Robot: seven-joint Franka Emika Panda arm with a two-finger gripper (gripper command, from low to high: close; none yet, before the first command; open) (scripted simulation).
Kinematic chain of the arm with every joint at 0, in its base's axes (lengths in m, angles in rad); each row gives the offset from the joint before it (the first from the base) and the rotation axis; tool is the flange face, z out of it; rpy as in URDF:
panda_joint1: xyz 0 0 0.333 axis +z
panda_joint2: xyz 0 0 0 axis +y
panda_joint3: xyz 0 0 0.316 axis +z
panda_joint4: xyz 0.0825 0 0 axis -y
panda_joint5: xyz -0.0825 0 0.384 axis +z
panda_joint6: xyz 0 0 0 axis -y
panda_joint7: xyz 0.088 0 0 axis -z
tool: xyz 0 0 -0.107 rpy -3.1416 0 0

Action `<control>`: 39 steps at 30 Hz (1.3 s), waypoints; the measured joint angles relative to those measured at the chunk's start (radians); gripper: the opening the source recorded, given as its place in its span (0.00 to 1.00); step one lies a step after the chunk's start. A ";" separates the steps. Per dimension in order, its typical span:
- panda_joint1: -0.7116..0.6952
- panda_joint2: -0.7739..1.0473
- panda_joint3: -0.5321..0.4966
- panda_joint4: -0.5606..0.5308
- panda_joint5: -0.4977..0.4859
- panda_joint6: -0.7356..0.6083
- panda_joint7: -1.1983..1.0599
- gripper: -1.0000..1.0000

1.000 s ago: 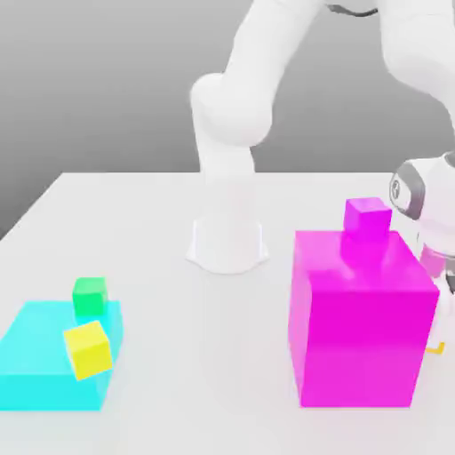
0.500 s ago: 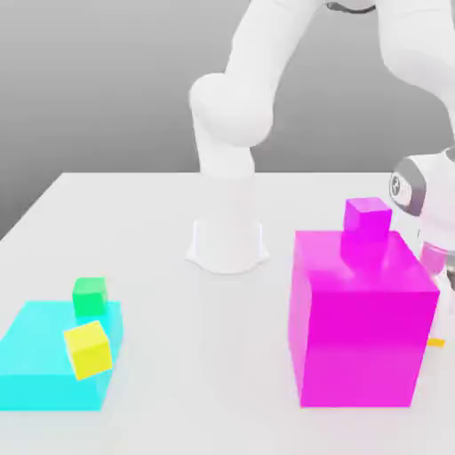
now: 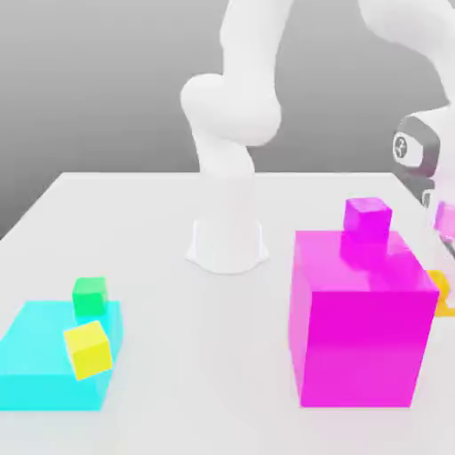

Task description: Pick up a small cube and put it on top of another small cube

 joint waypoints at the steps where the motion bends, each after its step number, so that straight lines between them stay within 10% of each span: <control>1: 0.003 0.016 -0.021 0.010 -0.032 -0.007 -0.040 0.00; 14: 0.106 0.178 -0.368 0.137 -0.382 -0.113 -0.583 0.00; 39: -0.153 -0.098 -1.067 -0.204 -0.223 -0.203 -0.831 0.00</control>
